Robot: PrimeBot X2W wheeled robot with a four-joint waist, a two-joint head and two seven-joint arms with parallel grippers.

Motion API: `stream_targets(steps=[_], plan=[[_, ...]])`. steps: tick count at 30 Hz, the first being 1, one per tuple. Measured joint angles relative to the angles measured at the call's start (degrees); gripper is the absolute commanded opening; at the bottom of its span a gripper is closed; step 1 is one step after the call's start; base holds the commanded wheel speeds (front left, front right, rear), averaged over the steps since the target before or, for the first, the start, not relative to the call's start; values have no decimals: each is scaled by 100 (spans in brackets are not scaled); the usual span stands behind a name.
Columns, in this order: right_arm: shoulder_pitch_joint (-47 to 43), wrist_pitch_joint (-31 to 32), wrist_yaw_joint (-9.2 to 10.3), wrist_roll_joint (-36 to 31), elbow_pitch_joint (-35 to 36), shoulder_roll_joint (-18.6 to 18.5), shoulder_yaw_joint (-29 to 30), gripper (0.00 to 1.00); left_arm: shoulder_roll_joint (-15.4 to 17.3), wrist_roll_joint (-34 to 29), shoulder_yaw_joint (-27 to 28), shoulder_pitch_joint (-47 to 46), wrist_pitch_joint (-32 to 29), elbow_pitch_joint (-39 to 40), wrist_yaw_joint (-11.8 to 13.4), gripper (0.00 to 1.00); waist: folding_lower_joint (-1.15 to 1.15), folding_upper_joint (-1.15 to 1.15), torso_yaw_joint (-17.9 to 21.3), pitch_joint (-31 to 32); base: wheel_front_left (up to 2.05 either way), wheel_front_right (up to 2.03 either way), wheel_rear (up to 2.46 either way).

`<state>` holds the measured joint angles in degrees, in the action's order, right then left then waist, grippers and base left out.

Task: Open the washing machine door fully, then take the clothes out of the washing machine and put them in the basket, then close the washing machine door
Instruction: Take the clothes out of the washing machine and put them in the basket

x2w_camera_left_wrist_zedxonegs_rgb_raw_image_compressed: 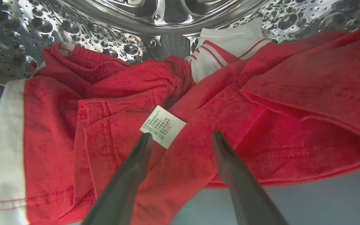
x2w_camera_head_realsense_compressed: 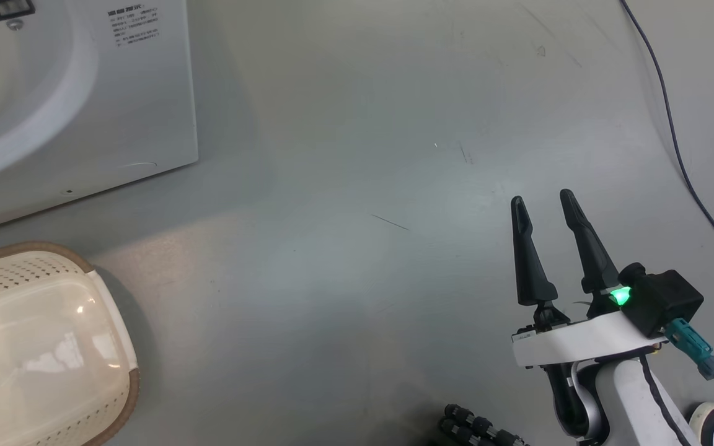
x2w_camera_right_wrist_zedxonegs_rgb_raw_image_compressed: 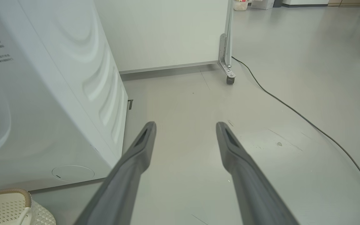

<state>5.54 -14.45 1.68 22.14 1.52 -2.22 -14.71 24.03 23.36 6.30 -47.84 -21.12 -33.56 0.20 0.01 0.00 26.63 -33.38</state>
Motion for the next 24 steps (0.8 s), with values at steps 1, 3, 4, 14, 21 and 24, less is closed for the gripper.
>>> stream_targets(steps=[1, 3, 4, 14, 21, 24], plan=[[3, 0, 0, 0, 0, 0, -12, 100, -1, 0, -40, -41, -2, -36, -2, 100, 0, 0, 7, -7, 0, 0, 0], [12, 0, 1, 0, 0, 0, -44, 100, -1, -1, -92, -99, -41, -114, -33, 100, 0, 0, 18, -18, 0, 0, 0], [15, 0, 1, 0, 0, 0, -58, 100, 1, -1, -119, -122, -56, -146, -65, 100, 0, 0, 24, -23, 0, 0, 0], [40, 0, 51, -1, 2, -1, -148, 100, 32, -60, -241, -454, -178, -512, -202, 100, 0, 0, 82, -76, 0, 0, 0], [140, 0, 58, -1, 31, 0, -197, 100, 79, 16, -200, -736, -309, -723, -254, 100, 0, 0, 121, -163, 0, 0, 0], [141, 0, 77, -1, 31, 0, -218, 100, 89, 52, -151, -806, -355, -812, -267, 100, 0, 0, 129, -176, 0, 0, 0]])
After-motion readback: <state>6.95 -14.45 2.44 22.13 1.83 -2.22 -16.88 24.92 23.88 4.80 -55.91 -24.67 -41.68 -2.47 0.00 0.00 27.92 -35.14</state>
